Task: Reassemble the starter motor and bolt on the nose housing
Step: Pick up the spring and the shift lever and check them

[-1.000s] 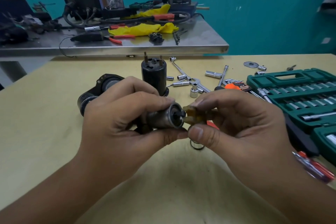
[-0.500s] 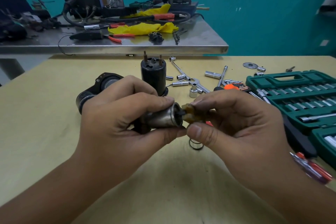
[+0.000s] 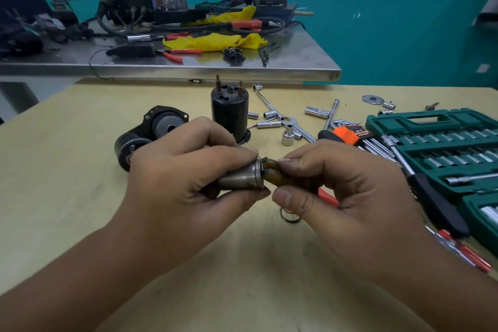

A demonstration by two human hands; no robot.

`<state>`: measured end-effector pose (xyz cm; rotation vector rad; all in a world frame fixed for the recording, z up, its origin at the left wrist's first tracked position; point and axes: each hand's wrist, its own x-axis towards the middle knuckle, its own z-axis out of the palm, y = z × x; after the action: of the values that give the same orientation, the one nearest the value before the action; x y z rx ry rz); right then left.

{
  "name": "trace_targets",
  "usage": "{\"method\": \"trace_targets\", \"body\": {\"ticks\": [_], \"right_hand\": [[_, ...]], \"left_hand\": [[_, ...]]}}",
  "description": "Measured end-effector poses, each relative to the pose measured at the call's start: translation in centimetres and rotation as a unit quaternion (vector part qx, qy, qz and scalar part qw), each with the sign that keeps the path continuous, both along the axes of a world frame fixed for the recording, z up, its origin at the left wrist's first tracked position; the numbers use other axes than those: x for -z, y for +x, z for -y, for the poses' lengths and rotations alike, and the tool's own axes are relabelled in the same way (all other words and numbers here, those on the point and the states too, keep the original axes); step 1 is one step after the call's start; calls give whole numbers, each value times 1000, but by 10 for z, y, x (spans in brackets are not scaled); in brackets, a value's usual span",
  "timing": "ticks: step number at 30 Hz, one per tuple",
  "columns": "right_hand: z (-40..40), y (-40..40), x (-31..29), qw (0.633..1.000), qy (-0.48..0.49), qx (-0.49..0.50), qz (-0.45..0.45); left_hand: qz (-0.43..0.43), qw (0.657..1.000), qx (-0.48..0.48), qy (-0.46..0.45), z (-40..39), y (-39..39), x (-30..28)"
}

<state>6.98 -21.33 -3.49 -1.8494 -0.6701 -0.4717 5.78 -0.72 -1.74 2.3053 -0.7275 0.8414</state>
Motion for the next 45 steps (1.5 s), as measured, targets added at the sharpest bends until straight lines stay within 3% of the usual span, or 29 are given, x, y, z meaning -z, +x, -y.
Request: {"method": "trace_targets", "body": {"ticks": [8,12,16,20,25,28,32,36,38,40,43,45], "right_hand": [[12,5,-13,979,-193,9,61],[20,8,-15,968,-238,-73,-27],[25,9,-14,940,-121,-178,-265],[24,8,-13,893,9,-239,-381],[12,1,-13,857,147,-257,-423],[10,0,-13,861,171,-207,-431],[1,-1,-17,829,257,-189,-459],[-4,2,-12,814,346,-179,-430],[-3,4,-10,823,340,-162,-425],[-3,5,-8,848,296,-162,-410],[-9,-1,-6,904,198,-180,-334],[-14,-6,-2,938,149,-129,-284]], "left_hand": [[-8,996,72,55,-10,14,-2],[-84,981,164,57,-13,21,1],[-206,953,223,-5,-17,26,10],[-293,910,272,-107,-20,29,15],[-412,782,385,-266,-7,22,25],[-416,766,394,-293,9,15,31],[-411,753,351,-376,12,18,30],[-411,698,328,-487,13,22,26],[-399,677,348,-512,11,23,27],[-377,699,338,-505,10,21,27],[-313,818,232,-423,14,16,28],[-263,875,196,-355,17,12,28]]}}
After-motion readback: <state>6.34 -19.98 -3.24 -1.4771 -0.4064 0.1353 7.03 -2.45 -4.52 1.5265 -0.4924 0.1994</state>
